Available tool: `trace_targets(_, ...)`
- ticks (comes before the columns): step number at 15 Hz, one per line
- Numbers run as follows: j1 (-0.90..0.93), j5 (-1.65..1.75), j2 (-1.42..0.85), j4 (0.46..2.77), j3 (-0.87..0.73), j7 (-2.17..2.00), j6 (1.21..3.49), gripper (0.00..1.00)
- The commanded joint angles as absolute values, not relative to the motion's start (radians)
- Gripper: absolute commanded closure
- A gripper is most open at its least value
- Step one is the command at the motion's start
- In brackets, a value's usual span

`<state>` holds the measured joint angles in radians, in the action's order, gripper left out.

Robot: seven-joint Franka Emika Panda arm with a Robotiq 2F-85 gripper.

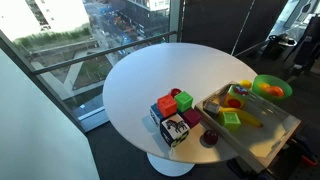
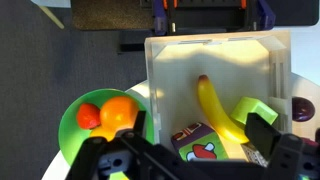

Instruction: Remove the orange fruit from the bowl

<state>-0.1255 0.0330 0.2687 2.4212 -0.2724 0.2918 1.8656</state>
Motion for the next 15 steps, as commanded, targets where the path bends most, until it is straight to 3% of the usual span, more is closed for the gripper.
trace_targets(1,-0.143,0.029,0.267,2.419,-0.256,0.296,1.863,0.00)
trace_targets(12,-0.191,0.094,0.252,2.407,-0.259,0.230,1.888,0.00)
trace_targets(15,-0.207,0.087,0.230,2.439,-0.261,0.189,2.034,0.00)
